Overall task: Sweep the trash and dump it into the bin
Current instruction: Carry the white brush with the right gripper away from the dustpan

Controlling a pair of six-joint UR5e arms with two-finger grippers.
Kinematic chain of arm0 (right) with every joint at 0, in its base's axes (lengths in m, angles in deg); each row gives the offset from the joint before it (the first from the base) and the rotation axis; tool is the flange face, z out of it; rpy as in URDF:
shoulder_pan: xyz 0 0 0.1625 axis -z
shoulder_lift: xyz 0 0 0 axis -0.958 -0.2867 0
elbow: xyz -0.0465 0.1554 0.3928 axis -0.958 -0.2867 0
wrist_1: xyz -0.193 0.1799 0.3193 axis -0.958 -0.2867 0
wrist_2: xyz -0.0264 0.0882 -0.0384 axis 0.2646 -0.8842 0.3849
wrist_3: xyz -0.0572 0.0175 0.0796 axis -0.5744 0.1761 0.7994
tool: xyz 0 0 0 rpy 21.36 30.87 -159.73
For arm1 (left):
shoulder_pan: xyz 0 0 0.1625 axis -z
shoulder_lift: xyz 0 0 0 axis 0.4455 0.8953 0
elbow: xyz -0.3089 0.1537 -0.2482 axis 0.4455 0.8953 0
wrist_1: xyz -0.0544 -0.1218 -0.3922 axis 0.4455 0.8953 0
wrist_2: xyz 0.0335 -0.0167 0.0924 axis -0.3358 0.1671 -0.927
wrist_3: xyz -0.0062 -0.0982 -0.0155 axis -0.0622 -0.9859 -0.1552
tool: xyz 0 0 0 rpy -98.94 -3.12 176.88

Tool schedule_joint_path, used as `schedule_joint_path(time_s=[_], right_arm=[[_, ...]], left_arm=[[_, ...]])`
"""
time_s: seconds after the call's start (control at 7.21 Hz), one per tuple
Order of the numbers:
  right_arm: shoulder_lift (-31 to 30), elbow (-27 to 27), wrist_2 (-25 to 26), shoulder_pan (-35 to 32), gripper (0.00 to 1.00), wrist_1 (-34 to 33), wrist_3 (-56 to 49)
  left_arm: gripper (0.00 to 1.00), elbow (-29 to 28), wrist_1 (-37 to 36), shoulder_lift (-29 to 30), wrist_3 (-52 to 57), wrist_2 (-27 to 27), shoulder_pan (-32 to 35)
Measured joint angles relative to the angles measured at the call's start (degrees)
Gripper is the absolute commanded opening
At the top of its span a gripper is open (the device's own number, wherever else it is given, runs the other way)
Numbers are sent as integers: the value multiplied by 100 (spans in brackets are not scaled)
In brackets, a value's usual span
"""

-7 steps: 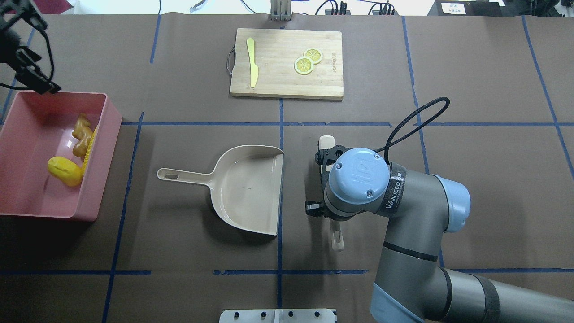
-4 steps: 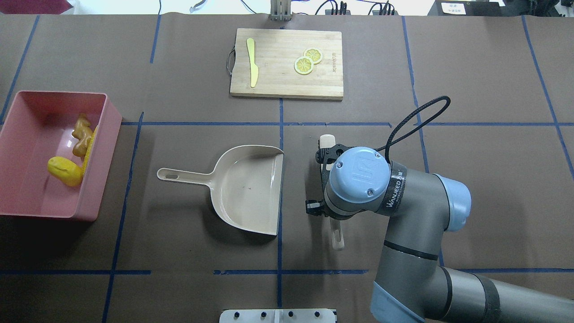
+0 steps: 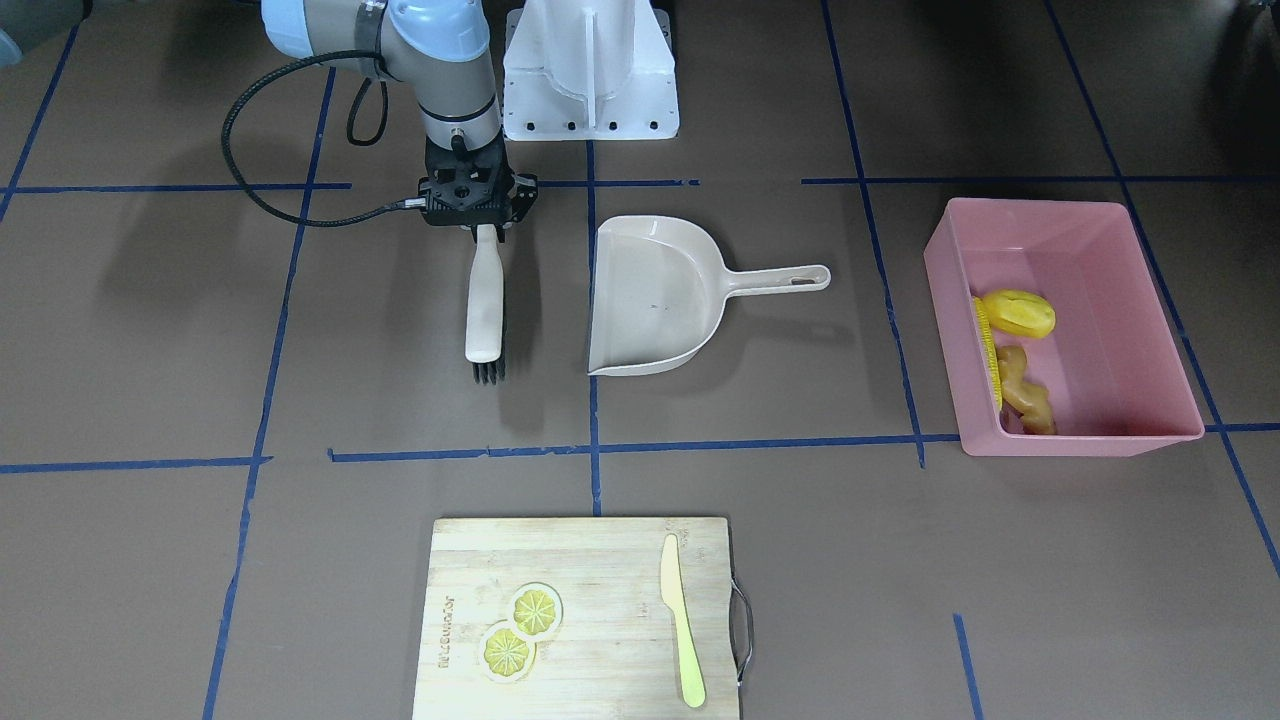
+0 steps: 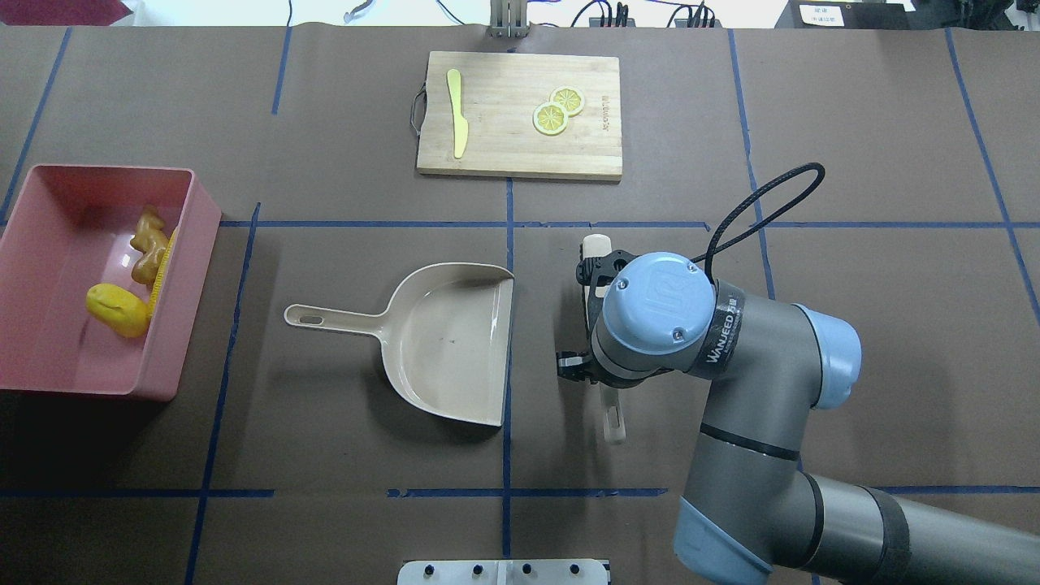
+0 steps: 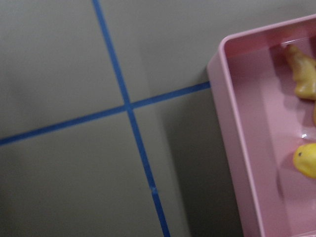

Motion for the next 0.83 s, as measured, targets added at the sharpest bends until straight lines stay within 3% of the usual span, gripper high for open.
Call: schedule_joint_path(time_s=[0.28, 0.83], right_arm=[[-370, 240, -310, -473, 0, -16, -539], [-2394, 1207, -1034, -1786, 0, 40, -2207]], left_arm=[[100, 26, 3, -39, -207, 13, 50], [100, 81, 6, -62, -207, 33, 71]])
